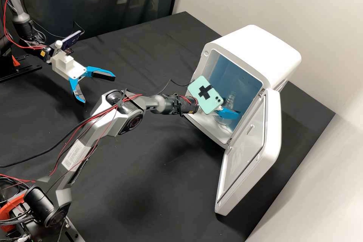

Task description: Place the flask in the incubator

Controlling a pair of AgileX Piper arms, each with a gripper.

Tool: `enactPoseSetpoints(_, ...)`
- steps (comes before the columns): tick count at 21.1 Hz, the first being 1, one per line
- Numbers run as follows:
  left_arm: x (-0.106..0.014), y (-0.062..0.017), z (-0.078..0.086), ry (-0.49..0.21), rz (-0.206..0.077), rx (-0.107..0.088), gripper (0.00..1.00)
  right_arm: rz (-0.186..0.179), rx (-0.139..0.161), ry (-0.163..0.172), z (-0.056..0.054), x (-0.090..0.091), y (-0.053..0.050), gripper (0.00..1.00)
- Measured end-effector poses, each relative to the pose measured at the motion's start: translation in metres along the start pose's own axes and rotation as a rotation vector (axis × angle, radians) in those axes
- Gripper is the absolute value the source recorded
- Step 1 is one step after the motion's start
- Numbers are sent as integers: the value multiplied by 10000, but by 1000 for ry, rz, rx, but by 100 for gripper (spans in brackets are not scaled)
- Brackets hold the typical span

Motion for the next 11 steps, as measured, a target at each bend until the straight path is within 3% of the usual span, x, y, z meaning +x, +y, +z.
enactPoseSetpoints(8,0,0,0,0,0,0,100,-27,-30,-63,64,172,-92,0)
enactPoseSetpoints(11,0,0,0,0,0,0,100,-29,-58,-69,97,189,-64,0)
